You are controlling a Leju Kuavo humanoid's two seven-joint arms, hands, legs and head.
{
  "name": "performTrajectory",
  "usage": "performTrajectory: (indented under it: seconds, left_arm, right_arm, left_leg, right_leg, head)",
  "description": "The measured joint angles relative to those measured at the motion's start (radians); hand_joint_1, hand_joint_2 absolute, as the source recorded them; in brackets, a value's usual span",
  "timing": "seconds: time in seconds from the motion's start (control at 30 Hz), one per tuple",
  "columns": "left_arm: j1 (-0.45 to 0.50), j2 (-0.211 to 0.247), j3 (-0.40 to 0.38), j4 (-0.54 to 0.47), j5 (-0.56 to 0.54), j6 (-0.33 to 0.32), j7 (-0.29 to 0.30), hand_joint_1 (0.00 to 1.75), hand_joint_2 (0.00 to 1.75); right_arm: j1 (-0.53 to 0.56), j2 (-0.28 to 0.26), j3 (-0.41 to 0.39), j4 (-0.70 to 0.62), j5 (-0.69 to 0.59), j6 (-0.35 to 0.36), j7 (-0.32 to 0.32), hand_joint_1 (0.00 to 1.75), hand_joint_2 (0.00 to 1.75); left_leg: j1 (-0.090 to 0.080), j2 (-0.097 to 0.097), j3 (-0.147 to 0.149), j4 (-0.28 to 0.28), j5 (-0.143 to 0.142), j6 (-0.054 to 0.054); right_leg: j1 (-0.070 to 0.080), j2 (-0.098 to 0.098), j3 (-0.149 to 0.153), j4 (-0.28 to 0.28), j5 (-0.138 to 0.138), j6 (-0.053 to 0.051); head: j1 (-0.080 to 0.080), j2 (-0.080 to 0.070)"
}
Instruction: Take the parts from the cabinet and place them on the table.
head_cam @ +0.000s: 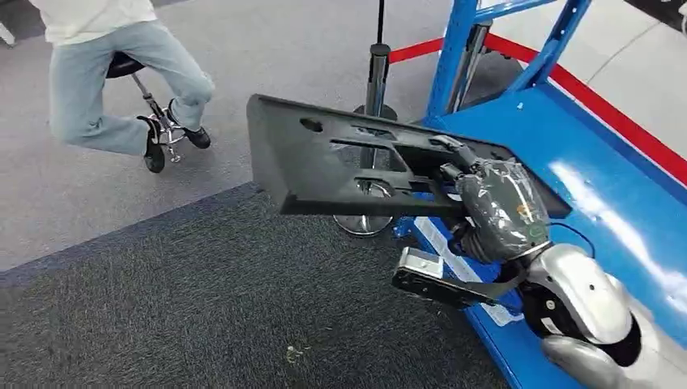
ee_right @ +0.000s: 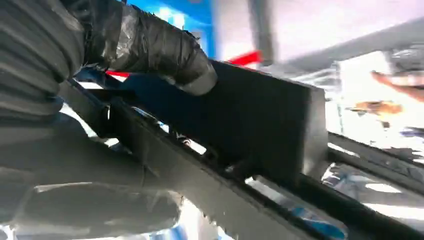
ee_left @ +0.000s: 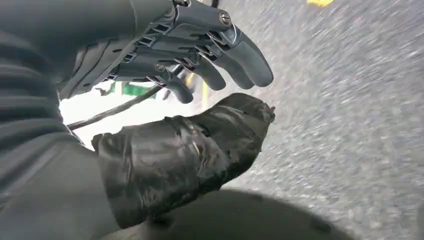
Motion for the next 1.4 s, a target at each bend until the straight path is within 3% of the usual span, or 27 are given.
performTrajectory:
  seconds: [0.03, 0.07, 0.1, 0.13, 0.23, 0.3, 0.37, 0.4, 0.43, 0.47, 0.53, 0.57, 0.6, 0.7, 0.73, 0.8, 0.83, 0.87, 0.9, 0.93, 0.97, 1.0, 1.03, 1.07, 1.27, 1.37, 1.4]
  left_arm:
    - [-0.002, -0.009, 0.003, 0.002, -0.001, 0.0, 0.007, 0.0, 1.75]
    - [-0.002, -0.019, 0.004, 0.004, 0.0, 0.0, 0.009, 0.0, 1.75]
    - [-0.005, -0.023, 0.004, 0.008, -0.001, 0.0, 0.007, 0.0, 1.75]
    - [-0.006, -0.028, 0.004, 0.01, -0.002, 0.0, -0.009, 0.0, 1.75]
    - [-0.005, -0.027, 0.004, 0.02, -0.01, 0.0, -0.063, 0.0, 1.75]
    - [-0.008, -0.027, 0.004, 0.027, -0.013, 0.0, -0.076, 0.0, 1.75]
    - [-0.013, -0.026, 0.004, 0.033, -0.016, 0.0, -0.079, 0.0, 1.75]
    - [-0.014, -0.027, 0.004, 0.034, -0.016, 0.0, -0.078, 0.0, 1.75]
    - [-0.013, -0.027, 0.004, 0.034, -0.016, 0.0, -0.076, 0.0, 1.75]
    - [-0.013, -0.027, 0.004, 0.035, -0.019, 0.0, -0.071, 0.0, 1.75]
    - [-0.012, -0.027, 0.004, 0.037, -0.027, -0.004, -0.048, 0.0, 1.75]
    - [-0.008, -0.026, 0.003, 0.035, -0.035, -0.021, -0.039, 0.0, 1.75]
    - [-0.004, -0.022, 0.003, 0.028, -0.038, -0.038, -0.037, 0.0, 1.75]
    - [0.011, 0.006, 0.002, 0.009, -0.043, -0.07, -0.039, 0.0, 1.75]
    - [0.016, 0.014, 0.002, 0.008, -0.042, -0.072, -0.039, 0.0, 1.75]
    - [0.02, 0.022, 0.001, 0.0, -0.042, -0.072, -0.041, 0.0, 1.75]
    - [0.019, 0.026, 0.001, -0.003, -0.042, -0.072, -0.041, 0.0, 1.75]
    - [0.019, 0.03, 0.001, -0.006, -0.042, -0.072, -0.042, 0.0, 1.75]
    - [0.019, 0.032, 0.001, -0.01, -0.042, -0.072, -0.043, 0.0, 1.75]
    - [0.019, 0.033, 0.001, -0.014, -0.043, -0.072, -0.043, 0.0, 1.75]
    - [0.019, 0.034, 0.001, -0.018, -0.043, -0.072, -0.043, 0.0, 1.75]
    - [0.019, 0.036, 0.001, -0.02, -0.042, -0.072, -0.043, 0.0, 1.75]
    - [0.019, 0.036, 0.001, -0.022, -0.042, -0.072, -0.043, 0.0, 1.75]
    - [0.019, 0.038, 0.001, -0.025, -0.042, -0.072, -0.042, 0.0, 1.75]
    - [0.019, 0.038, 0.001, -0.026, -0.042, -0.072, -0.042, 0.0, 1.75]
    - [0.018, 0.038, 0.001, -0.027, -0.043, -0.072, -0.042, 0.0, 1.75]
    - [0.017, 0.038, 0.001, -0.031, -0.043, -0.071, -0.041, 0.0, 1.75]
  right_arm:
    - [-0.017, 0.024, 0.01, 0.025, 0.007, -0.01, -0.007, 1.75, 1.75]
    - [-0.032, 0.046, 0.016, 0.052, 0.014, -0.021, -0.014, 1.75, 1.75]
    - [-0.04, 0.061, 0.021, 0.073, 0.02, -0.029, -0.019, 1.75, 1.75]
    - [-0.047, 0.077, 0.027, 0.094, 0.024, -0.031, -0.023, 1.75, 1.75]
    - [-0.07, 0.126, 0.048, 0.149, 0.031, -0.031, -0.029, 1.75, 1.75]
    - [-0.083, 0.145, 0.06, 0.174, 0.036, -0.032, -0.033, 1.75, 1.75]
    - [-0.084, 0.153, 0.07, 0.195, 0.039, -0.032, -0.034, 1.75, 1.75]
    - [-0.083, 0.157, 0.075, 0.206, 0.039, -0.032, -0.033, 1.75, 1.75]
    - [-0.082, 0.162, 0.078, 0.214, 0.039, -0.032, -0.031, 1.75, 1.75]
    - [-0.08, 0.163, 0.08, 0.219, 0.04, -0.029, -0.026, 1.75, 1.75]
    - [-0.076, 0.162, 0.08, 0.219, 0.04, -0.017, -0.01, 1.75, 1.75]
    - [-0.07, 0.157, 0.078, 0.215, 0.035, -0.005, -0.002, 1.75, 1.75]
    - [-0.059, 0.149, 0.075, 0.207, 0.028, 0.003, 0.0, 1.75, 1.75]
    - [-0.031, 0.113, 0.058, 0.177, 0.0, 0.014, -0.002, 1.75, 1.75]
    - [-0.031, 0.107, 0.053, 0.172, -0.004, 0.014, -0.003, 1.75, 1.75]
    - [-0.025, 0.092, 0.041, 0.155, -0.01, 0.014, -0.003, 1.75, 1.75]
    - [-0.025, 0.084, 0.037, 0.147, -0.012, 0.015, -0.004, 1.75, 1.75]
    - [-0.022, 0.077, 0.037, 0.144, -0.013, 0.016, -0.005, 1.75, 1.75]
    - [-0.021, 0.072, 0.036, 0.142, -0.014, 0.019, -0.007, 1.75, 1.75]
    - [-0.02, 0.067, 0.035, 0.139, -0.018, 0.026, -0.008, 1.75, 1.75]
    - [-0.02, 0.064, 0.034, 0.134, -0.021, 0.03, -0.01, 1.75, 1.75]
    - [-0.02, 0.061, 0.032, 0.129, -0.021, 0.031, -0.012, 1.75, 1.75]
    - [-0.02, 0.059, 0.029, 0.121, -0.022, 0.032, -0.014, 1.75, 1.75]
    - [-0.022, 0.057, 0.026, 0.116, -0.024, 0.033, -0.014, 1.75, 1.75]
    - [-0.022, 0.056, 0.026, 0.116, -0.025, 0.033, -0.014, 1.75, 1.75]
    - [-0.022, 0.055, 0.024, 0.114, -0.025, 0.034, -0.014, 1.75, 1.75]
    - [-0.023, 0.048, 0.021, 0.11, -0.027, 0.036, -0.012, 1.75, 1.75]
  left_leg:
    - [-0.001, 0.025, 0.049, -0.093, 0.042, 0.002]
    - [-0.008, 0.08, 0.076, -0.159, 0.046, 0.003]
    - [-0.023, 0.087, 0.087, -0.181, 0.041, 0.013]
    - [-0.019, 0.077, 0.081, -0.172, 0.042, 0.026]
    - [-0.017, 0.036, 0.085, -0.183, 0.046, 0.045]
    - [-0.012, 0.011, 0.088, -0.187, 0.048, 0.059]
    - [-0.013, -0.018, 0.088, -0.187, 0.048, 0.066]
    - [-0.016, -0.033, 0.089, -0.187, 0.047, 0.066]
    - [-0.018, -0.049, 0.09, -0.185, 0.046, 0.068]
    - [-0.019, -0.063, 0.091, -0.182, 0.045, 0.069]
    - [-0.019, -0.09, 0.099, -0.178, 0.04, 0.068]
    - [-0.018, -0.103, 0.1, -0.176, 0.037, 0.066]
    - [-0.023, -0.114, 0.093, -0.168, 0.036, 0.061]
    - [-0.007, -0.148, 0.081, -0.171, 0.041, 0.044]
    - [-0.014, -0.155, 0.081, -0.17, 0.04, 0.039]
    - [-0.018, -0.041, 0.06, -0.113, -0.004, 0.029]
    - [-0.013, -0.018, 0.027, -0.04, -0.043, 0.021]
    - [-0.007, -0.01, -0.016, 0.047, -0.081, 0.016]
    - [-0.002, -0.008, -0.048, 0.111, -0.103, 0.011]
    - [0.002, -0.007, -0.063, 0.139, -0.104, 0.007]
    - [0.006, -0.004, -0.049, 0.115, -0.082, 0.003]
    - [0.009, 0.0, -0.011, 0.049, -0.046, 0.002]
    - [0.01, 0.009, 0.042, -0.044, -0.005, 0.004]
    - [0.009, 0.035, 0.091, -0.126, 0.024, 0.007]
    - [0.008, 0.044, 0.098, -0.139, 0.024, 0.008]
    - [0.004, 0.067, 0.103, -0.16, 0.012, 0.008]
    - [-0.007, 0.063, 0.112, -0.169, 0.014, 0.02]
  right_leg:
    - [0.0, -0.011, 0.004, 0.0, -0.003, 0.003]
    - [0.003, -0.021, 0.007, -0.001, -0.007, 0.008]
    - [0.013, -0.032, 0.004, 0.004, -0.012, 0.016]
    - [0.017, -0.045, 0.006, 0.0, -0.012, 0.018]
    - [0.017, -0.08, 0.02, -0.008, -0.022, 0.033]
    - [0.01, 0.033, -0.014, 0.072, -0.076, 0.032]
    - [0.013, 0.069, -0.102, 0.243, -0.141, 0.029]
    - [0.014, 0.074, -0.141, 0.305, -0.153, 0.028]
    - [0.014, 0.074, -0.158, 0.317, -0.139, 0.026]
    - [0.015, 0.075, -0.151, 0.284, -0.105, 0.023]
    - [0.015, 0.091, -0.09, 0.126, -0.003, 0.014]
    - [0.014, 0.127, -0.06, 0.046, 0.029, 0.009]
    - [0.01, 0.168, -0.054, 0.03, 0.021, 0.007]
    - [0.02, 0.144, -0.038, 0.017, 0.011, 0.003]
    - [0.009, 0.134, -0.034, 0.007, 0.016, -0.003]
    - [0.01, 0.109, -0.021, 0.0, 0.017, -0.012]
    - [0.012, 0.093, -0.019, 0.0, 0.015, -0.015]
    - [0.013, 0.078, -0.017, 0.001, 0.013, -0.017]
    - [0.013, 0.064, -0.017, 0.001, 0.012, -0.017]
    - [0.012, 0.051, -0.017, 0.001, 0.011, -0.016]
    - [0.012, 0.039, -0.016, 0.001, 0.01, -0.014]
    - [0.011, 0.027, -0.014, 0.001, 0.008, -0.011]
    - [0.011, 0.015, -0.01, 0.001, 0.005, -0.007]
    - [0.011, 0.005, -0.005, 0.001, 0.002, -0.002]
    - [0.011, 0.003, -0.004, 0.001, 0.001, -0.001]
    - [0.012, -0.001, -0.004, 0.001, 0.0, 0.001]
    - [0.019, -0.011, -0.005, 0.004, -0.005, 0.009]
  head:
    - [-0.002, 0.0]
    - [0.0, 0.0]
    - [-0.004, 0.0]
    - [0.001, 0.0]
    - [0.001, 0.0]
    - [0.005, 0.0]
    - [0.01, 0.0]
    - [0.009, 0.0]
    - [0.01, 0.0]
    - [0.01, 0.0]
    - [0.01, 0.0]
    - [0.01, 0.0]
    - [0.006, 0.0]
    - [0.009, 0.0]
    - [0.006, 0.0]
    - [-0.001, 0.0]
    - [0.0, 0.0]
    - [-0.001, 0.0]
    - [0.0, 0.0]
    - [-0.001, 0.0]
    - [-0.001, 0.0]
    - [-0.002, 0.0]
    - [-0.001, 0.0]
    - [-0.001, 0.0]
    - [-0.001, 0.0]
    - [-0.001, 0.0]
    - [0.002, 0.0]
